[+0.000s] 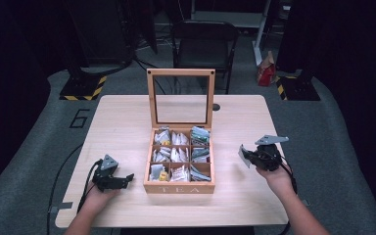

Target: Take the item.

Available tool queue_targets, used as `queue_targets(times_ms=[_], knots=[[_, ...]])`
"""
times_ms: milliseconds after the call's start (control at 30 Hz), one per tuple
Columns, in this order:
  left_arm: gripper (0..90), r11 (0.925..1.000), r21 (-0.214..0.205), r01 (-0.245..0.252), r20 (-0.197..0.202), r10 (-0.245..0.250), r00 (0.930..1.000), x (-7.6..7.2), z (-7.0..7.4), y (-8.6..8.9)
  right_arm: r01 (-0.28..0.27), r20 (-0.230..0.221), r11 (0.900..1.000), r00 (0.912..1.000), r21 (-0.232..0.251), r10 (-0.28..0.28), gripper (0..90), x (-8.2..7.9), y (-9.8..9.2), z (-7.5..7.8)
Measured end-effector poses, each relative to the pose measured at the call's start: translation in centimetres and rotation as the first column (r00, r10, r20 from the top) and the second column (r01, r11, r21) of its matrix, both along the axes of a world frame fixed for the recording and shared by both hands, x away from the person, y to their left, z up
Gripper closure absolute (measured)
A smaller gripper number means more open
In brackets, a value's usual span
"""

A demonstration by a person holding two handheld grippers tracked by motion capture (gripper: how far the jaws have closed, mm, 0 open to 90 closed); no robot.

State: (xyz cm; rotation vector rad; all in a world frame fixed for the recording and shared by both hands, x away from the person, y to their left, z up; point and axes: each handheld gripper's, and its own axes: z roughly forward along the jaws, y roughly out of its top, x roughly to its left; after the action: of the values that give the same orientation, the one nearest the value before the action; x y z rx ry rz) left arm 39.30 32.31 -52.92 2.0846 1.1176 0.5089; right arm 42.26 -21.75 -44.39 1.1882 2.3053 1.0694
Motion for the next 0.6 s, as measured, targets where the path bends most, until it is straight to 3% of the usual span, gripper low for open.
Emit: queue_targets(times_ms=[467, 600], knots=[[14.9, 1.0000, -0.004, -0.001, -0.001, 0.001, 1.0000, 0.0, 0.0, 0.0, 0.032, -0.010, 0.9992, 0.9994, -0.025, -0.032, 88.5, 0.0, -0.1, -1.5], [14.9, 1.0000, -0.001, -0.001, 0.000, 0.001, 1.0000, 0.0, 0.0, 0.0, 0.018, -0.010, 0.9982, 0.9998, -0.058, -0.019, 88.5, 0.0, -0.1, -2.1]])
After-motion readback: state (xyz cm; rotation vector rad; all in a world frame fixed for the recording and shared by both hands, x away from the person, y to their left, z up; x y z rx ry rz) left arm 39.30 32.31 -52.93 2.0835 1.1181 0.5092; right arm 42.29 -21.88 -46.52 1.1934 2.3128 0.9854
